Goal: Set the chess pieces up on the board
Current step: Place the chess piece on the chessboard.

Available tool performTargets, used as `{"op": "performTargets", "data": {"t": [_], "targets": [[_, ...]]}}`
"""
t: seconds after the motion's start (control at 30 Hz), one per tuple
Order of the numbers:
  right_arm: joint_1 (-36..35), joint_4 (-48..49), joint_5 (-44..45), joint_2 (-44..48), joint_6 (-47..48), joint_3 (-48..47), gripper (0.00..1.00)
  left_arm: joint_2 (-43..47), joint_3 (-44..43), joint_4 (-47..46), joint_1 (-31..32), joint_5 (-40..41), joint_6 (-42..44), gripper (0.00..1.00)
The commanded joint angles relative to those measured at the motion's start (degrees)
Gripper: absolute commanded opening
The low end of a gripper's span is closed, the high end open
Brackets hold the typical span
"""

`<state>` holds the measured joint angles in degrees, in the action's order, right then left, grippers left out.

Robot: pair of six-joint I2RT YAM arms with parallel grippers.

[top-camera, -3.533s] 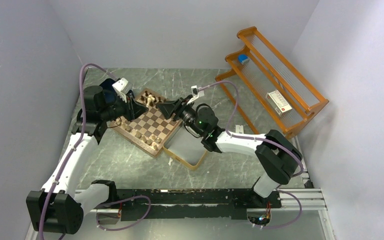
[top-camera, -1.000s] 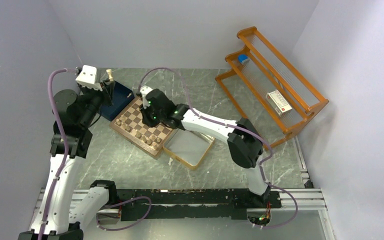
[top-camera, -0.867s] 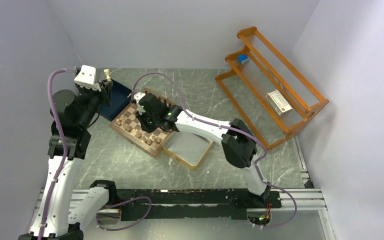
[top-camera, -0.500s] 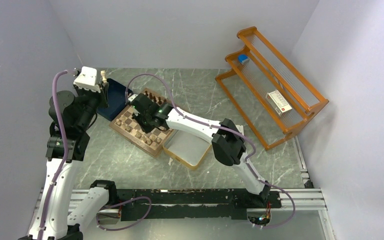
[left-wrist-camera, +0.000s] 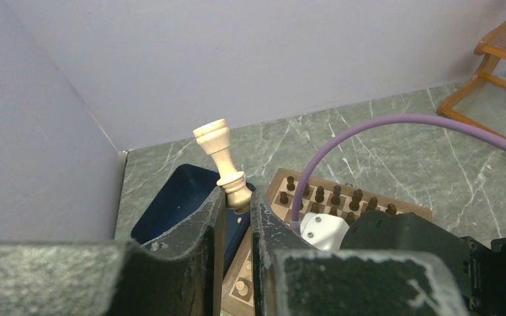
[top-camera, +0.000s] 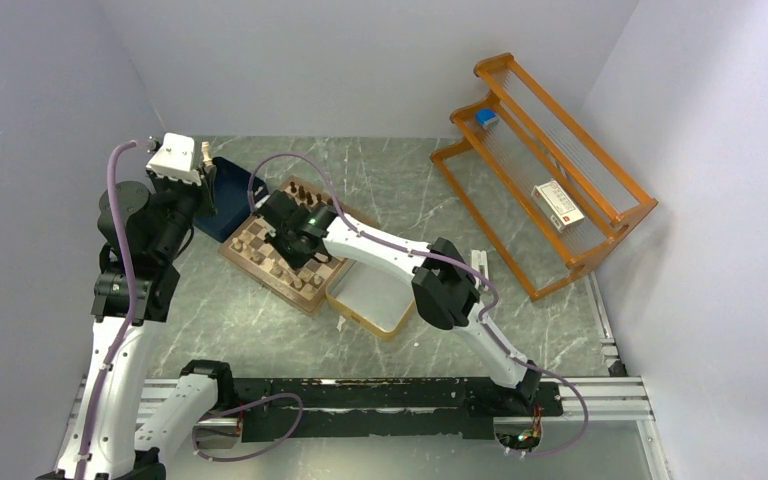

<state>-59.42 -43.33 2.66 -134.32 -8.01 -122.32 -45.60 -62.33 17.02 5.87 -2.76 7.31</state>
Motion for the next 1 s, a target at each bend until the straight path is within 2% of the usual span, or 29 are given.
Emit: {"op": "performTargets", "data": {"t": [0.0,0.73,0.97], "targets": [[0.1,-3.7,1.4,-1.3,0.9,-2.4,0.14,0.4,-2.7,0.1,0.5,0.9,0.5,0.12],[0.3,-4.4,0.3,-4.8,0.8,-4.6,0.18,0.7,-1.6,-0.6,0.6,-1.8,-0.9,0.12],[0.3,-3.3,0.2,-5.2,0.7,-4.4,0.26,0.8,-0.9,-0.8,0.6,-1.8,-0.9,0.11]]}}
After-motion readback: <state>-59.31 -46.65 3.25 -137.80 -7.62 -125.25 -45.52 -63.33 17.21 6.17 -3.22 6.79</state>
